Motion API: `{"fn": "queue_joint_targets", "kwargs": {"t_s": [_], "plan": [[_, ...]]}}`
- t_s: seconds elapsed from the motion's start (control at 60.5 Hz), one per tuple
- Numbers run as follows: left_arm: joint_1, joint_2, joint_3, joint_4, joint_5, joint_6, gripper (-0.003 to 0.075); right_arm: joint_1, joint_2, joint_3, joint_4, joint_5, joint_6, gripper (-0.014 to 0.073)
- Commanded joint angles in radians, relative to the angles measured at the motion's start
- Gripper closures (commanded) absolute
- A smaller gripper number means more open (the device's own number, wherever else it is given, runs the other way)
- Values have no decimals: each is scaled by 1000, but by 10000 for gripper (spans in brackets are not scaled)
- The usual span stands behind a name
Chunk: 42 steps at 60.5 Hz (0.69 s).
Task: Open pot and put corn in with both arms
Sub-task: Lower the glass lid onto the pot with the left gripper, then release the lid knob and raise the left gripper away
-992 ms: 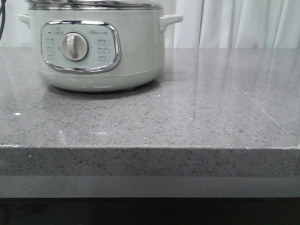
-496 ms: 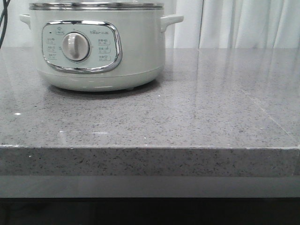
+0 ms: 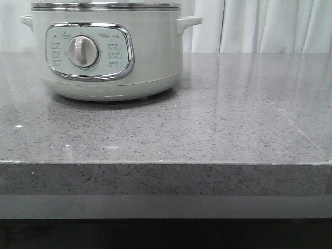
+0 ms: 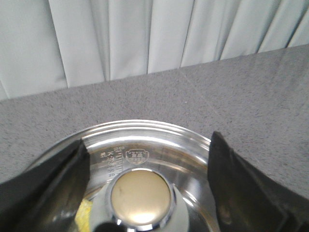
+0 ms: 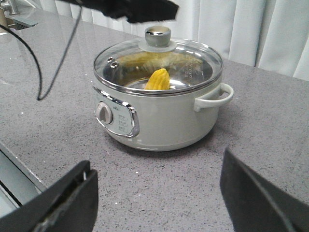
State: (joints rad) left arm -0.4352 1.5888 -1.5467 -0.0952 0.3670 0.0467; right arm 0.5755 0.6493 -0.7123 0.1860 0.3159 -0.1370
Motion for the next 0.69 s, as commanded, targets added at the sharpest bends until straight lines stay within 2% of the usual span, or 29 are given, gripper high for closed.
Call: {"fn": "queue_joint_targets", "kwargs": {"t_s": [0.0,0.182,0.678], "plan": [[-3,-129,-40,20,29,-10,232,-3,-6,-27,10,-80,-10,48],[-3,-309,-6,35,188,-10,275,-3,-6,-27,10,-80,-10,48],[-3,-825,555,42,173,-8,282,-3,-6,-27,10,-76,-10,48]]}}
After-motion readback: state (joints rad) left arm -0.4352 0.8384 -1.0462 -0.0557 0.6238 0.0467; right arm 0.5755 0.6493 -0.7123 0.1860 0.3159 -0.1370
